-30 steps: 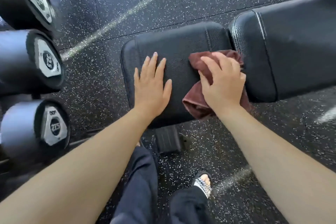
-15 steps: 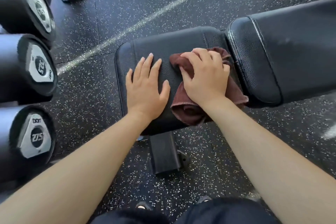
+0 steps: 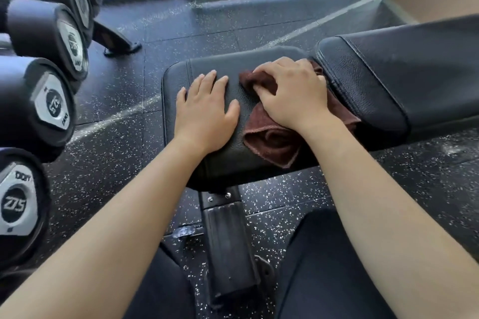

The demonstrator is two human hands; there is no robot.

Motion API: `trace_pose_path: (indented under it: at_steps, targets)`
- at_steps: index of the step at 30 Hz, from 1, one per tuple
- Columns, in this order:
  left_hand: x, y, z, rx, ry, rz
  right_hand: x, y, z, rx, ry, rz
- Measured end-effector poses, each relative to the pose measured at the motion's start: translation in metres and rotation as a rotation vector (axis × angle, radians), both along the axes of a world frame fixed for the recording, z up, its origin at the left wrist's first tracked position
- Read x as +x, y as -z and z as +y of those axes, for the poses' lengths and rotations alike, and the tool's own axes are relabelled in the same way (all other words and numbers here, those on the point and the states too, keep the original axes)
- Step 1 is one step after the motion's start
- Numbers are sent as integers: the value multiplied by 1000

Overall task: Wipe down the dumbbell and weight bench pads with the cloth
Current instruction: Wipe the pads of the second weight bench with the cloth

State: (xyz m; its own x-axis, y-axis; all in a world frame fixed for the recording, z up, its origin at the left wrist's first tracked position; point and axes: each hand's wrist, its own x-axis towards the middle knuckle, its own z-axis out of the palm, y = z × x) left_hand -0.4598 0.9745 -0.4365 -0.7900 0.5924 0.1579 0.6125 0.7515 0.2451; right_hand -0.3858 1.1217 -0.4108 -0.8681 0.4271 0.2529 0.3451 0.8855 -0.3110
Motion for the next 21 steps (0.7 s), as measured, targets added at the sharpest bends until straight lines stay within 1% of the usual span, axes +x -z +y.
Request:
trace_pose_path:
  at_steps: [3,6,9,12,15,17,19,21]
  targets:
    - [-1,-3,-1,30,-4,-9,16,-2,-9,-4,-19,13]
    - [-1,-7,-1,38,-9,-12,36,4,-17,15,-6,70]
    - [-1,-5,-1,33,-5,-14,35,6,-13,-17,71,131]
    - [-2,-4,-1,36,0,-20,21,0,-7,-74,167,126]
    - [-2,-5,-3,34,9,-35,25,-2,-9,-90,134,103]
    - [-2,-6,-6,36,25,-45,40,0,-11,-60,84,103]
    - [0,-7,-8,65,52,-54,56,5,-7,-13,74,111]
    - [1,-10,-13,118,98,-71,63,5,-2,-20,92,135]
